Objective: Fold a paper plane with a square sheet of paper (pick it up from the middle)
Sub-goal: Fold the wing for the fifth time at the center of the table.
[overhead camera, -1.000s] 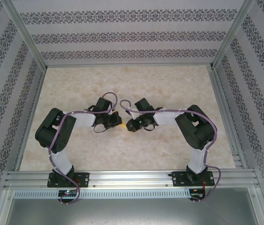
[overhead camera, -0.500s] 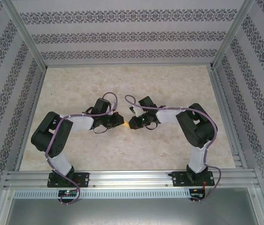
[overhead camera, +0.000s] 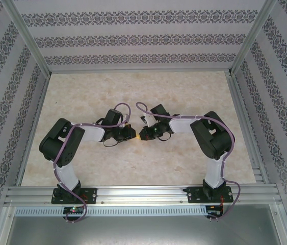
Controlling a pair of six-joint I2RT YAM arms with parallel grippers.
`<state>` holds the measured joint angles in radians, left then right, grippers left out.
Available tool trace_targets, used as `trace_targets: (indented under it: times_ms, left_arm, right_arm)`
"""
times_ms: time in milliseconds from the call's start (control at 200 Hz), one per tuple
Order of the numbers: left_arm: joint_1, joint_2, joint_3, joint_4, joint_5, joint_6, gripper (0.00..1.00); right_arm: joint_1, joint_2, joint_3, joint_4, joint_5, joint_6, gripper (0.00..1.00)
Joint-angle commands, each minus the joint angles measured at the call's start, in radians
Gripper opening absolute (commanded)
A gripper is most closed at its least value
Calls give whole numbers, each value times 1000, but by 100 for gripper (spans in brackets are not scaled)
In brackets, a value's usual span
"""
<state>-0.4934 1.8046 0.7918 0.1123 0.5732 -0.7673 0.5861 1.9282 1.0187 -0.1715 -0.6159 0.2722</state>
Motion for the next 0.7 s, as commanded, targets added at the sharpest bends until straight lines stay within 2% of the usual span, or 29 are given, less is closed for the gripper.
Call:
trace_targets:
  times_ms: [0,315,560,694]
  left_arm:
    - [-13,26,23,10,-24,24,8]
    - [-14,28,60,-101,-111,17,7]
    - [-14,34,72,-122,-130,-3,8]
    - [-13,48,88,-175,-143,-3,7]
  right_arm:
    - [-5,33,11,-29,-5,7,5]
    - [-5,17,17,-49,-9,-1,7]
    - [-5,22,15,-56,-5,1,7]
    - [-9,-8,8,-48,-2,23,12]
